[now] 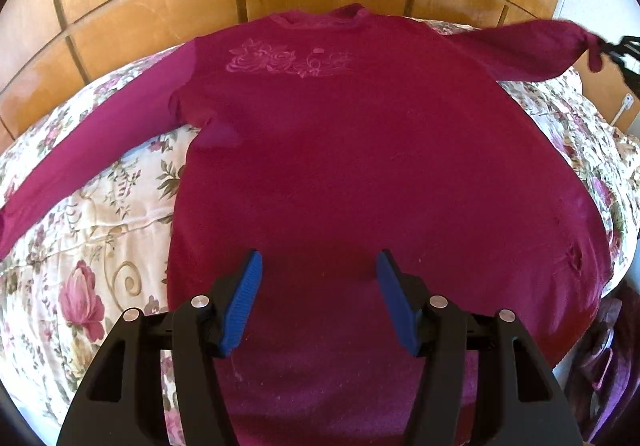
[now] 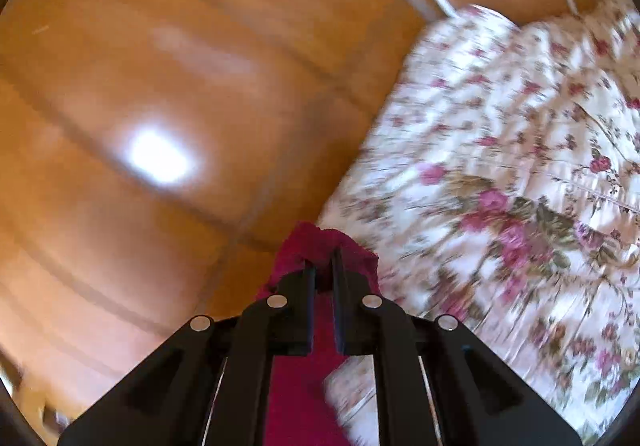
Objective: Fold small clothes
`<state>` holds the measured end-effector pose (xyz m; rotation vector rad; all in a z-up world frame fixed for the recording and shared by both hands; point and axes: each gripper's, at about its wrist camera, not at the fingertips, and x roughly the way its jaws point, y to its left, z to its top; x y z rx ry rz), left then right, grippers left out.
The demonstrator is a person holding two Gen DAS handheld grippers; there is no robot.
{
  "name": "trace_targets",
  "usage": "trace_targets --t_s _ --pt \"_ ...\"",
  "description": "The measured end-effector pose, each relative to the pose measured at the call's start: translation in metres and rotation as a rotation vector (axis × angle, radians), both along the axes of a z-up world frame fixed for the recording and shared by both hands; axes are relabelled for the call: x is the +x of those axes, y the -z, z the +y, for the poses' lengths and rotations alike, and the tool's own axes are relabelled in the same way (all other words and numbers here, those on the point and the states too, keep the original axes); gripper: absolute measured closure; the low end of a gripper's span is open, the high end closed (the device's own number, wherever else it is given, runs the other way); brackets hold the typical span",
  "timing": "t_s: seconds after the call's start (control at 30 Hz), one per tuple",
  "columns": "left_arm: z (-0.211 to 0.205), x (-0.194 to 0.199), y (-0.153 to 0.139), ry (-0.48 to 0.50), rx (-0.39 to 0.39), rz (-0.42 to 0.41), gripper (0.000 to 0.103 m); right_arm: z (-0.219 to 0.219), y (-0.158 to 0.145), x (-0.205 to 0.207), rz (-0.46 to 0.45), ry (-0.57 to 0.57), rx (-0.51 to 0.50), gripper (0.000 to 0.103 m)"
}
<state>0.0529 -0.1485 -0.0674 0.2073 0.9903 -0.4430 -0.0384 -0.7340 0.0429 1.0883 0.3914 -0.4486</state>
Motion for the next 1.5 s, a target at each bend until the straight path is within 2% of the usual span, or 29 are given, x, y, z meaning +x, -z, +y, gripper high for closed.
trace_targets --t_s 0.07,0.1,0.13,0.2,0.23,0.3,0.37,0.4,0.5,0.53,0.57,0.63,0.7,0.77,0.8,0.87,0.9,0.93,1.03,1.1,1.2,1.27,1.3,1.33,1.4,1.5 --pt "0.0 0.001 0.001 -0.004 0.004 0.005 0.044 -0.026 0.016 0.025 0.073 0.022 0.028 0.096" --pt "-0.001 0.002 0.001 -0.007 0.008 0.008 0.044 -0.038 0.021 0.035 0.09 0.024 0.037 0.092" --pt "-0.001 0.002 0.002 -0.01 0.014 0.012 0.044 -0.046 0.026 0.04 0.098 0.026 0.048 0.071" --pt "-0.001 0.003 0.004 -0.014 0.022 0.017 0.044 -0.062 0.032 0.036 0.084 0.089 0.084 0.012" --pt "-0.001 0.004 0.005 -0.016 0.024 0.019 0.044 -0.065 0.03 0.03 0.071 0.119 0.059 0.014" --pt "-0.002 0.004 0.007 -0.017 0.03 0.02 0.044 -0.064 0.035 0.022 0.055 0.111 0.034 0.014" --pt "-0.002 0.004 0.009 -0.015 0.038 0.016 0.044 -0.051 0.049 0.011 0.087 0.077 0.019 0.014" --pt "-0.003 0.004 0.01 -0.013 0.04 0.014 0.044 -0.043 0.058 0.007 0.1 0.058 0.014 0.016" --pt "-0.002 0.004 0.009 0.0 0.061 -0.006 0.044 -0.015 0.092 0.008 0.161 -0.044 0.015 0.031" --pt "-0.002 0.004 0.009 0.0 0.068 -0.014 0.044 -0.007 0.102 0.012 0.187 -0.077 0.013 0.039" --pt "-0.001 0.004 0.009 -0.002 0.071 -0.017 0.044 0.002 0.114 0.02 0.218 -0.111 0.014 0.043" --pt "0.001 0.005 0.009 -0.012 0.066 -0.01 0.044 0.011 0.132 0.04 0.236 -0.15 0.038 0.056" --pt "0.003 0.004 0.008 -0.025 0.065 -0.008 0.044 0.013 0.134 0.054 0.23 -0.141 0.016 0.056" --pt "0.005 0.002 0.007 -0.039 0.065 -0.007 0.044 0.007 0.138 0.072 0.222 -0.131 0.041 0.056" --pt "0.005 0.002 0.007 -0.045 0.065 -0.005 0.041 0.003 0.14 0.082 0.228 -0.125 0.044 0.057" --pt "0.008 -0.001 0.008 -0.06 0.06 -0.003 0.039 -0.005 0.142 0.095 0.262 -0.119 0.044 0.067" --pt "0.008 -0.002 0.007 -0.065 0.059 0.002 0.039 -0.007 0.142 0.099 0.282 -0.123 0.039 0.085" --pt "0.009 -0.002 0.007 -0.066 0.059 0.002 0.039 -0.006 0.137 0.1 0.298 -0.117 0.02 0.093" --pt "0.012 -0.006 0.005 -0.067 0.072 -0.008 0.039 0.007 0.106 0.09 0.296 -0.124 -0.108 0.094" --pt "0.018 -0.007 0.003 -0.084 0.072 -0.011 0.039 0.011 0.096 0.081 0.359 -0.111 -0.175 0.094" --pt "0.037 -0.005 0.0 -0.141 0.046 0.01 0.039 0.005 0.115 0.077 0.48 -0.103 -0.162 0.094" --pt "0.052 -0.006 -0.004 -0.178 0.033 0.014 0.039 0.008 0.126 0.074 0.48 -0.117 -0.141 0.093" --pt "0.062 -0.007 -0.007 -0.205 0.038 0.008 0.039 0.012 0.126 0.071 0.472 -0.115 -0.148 0.086" --pt "0.069 -0.008 -0.008 -0.227 0.045 0.003 0.033 0.015 0.125 0.068 0.465 -0.112 -0.145 0.067" --pt "0.087 -0.012 -0.009 -0.282 0.047 -0.004 0.026 0.025 0.118 0.058 0.434 -0.13 -0.151 0.043" --pt "0.11 -0.017 -0.006 -0.33 0.028 0.019 0.026 0.057 0.108 0.046 0.43 -0.237 -0.196 0.042"
